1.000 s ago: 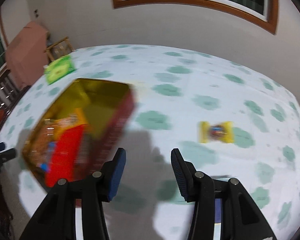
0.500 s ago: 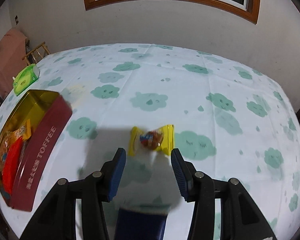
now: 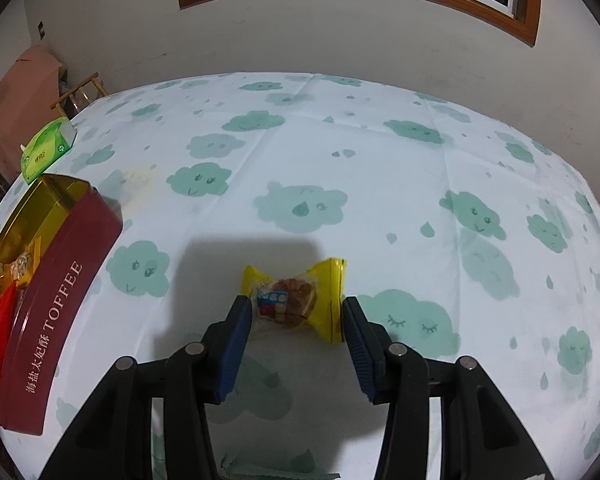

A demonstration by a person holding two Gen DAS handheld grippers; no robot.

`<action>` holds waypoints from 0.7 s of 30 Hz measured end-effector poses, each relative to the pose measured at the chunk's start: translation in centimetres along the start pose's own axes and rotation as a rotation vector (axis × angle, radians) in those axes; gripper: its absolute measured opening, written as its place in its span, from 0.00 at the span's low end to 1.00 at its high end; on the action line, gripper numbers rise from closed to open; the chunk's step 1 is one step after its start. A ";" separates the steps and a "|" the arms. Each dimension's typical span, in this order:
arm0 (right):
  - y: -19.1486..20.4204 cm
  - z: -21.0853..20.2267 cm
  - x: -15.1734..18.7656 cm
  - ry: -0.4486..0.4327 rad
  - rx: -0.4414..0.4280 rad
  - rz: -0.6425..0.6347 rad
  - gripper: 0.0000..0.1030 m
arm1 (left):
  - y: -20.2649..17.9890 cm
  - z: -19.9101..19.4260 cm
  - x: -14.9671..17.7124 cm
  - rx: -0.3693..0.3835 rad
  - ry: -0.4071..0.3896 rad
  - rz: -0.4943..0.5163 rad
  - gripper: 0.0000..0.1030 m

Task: Organize snacks
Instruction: 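Grasp the yellow-wrapped candy with the right gripper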

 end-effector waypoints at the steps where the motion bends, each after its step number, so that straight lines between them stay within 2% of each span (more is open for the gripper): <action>1: 0.0 0.0 0.0 -0.006 0.000 -0.001 0.41 | -0.2 0.0 0.0 0.002 0.001 0.004 0.79; 3: 0.1 0.0 0.1 -0.012 -0.007 -0.006 0.35 | -0.7 -0.1 -0.1 0.007 -0.001 0.010 0.79; 13: -1.1 -2.3 1.0 -0.047 0.010 0.010 0.33 | -4.2 -0.8 -0.1 0.059 -0.013 0.060 0.79; 21: -4.8 -6.3 2.5 -0.089 0.063 0.054 0.33 | -10.9 -1.5 0.7 0.149 -0.009 0.144 0.79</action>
Point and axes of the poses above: each gripper's, at about its wrist camera, not at the fingertips, and z roughly the way its jaws point, y to its left, x to its underside, the point moved 3 cm from there along z, roughly the way its jaws point, and after that the axes turned 12 degrees about -y, right-handed, at the moved point
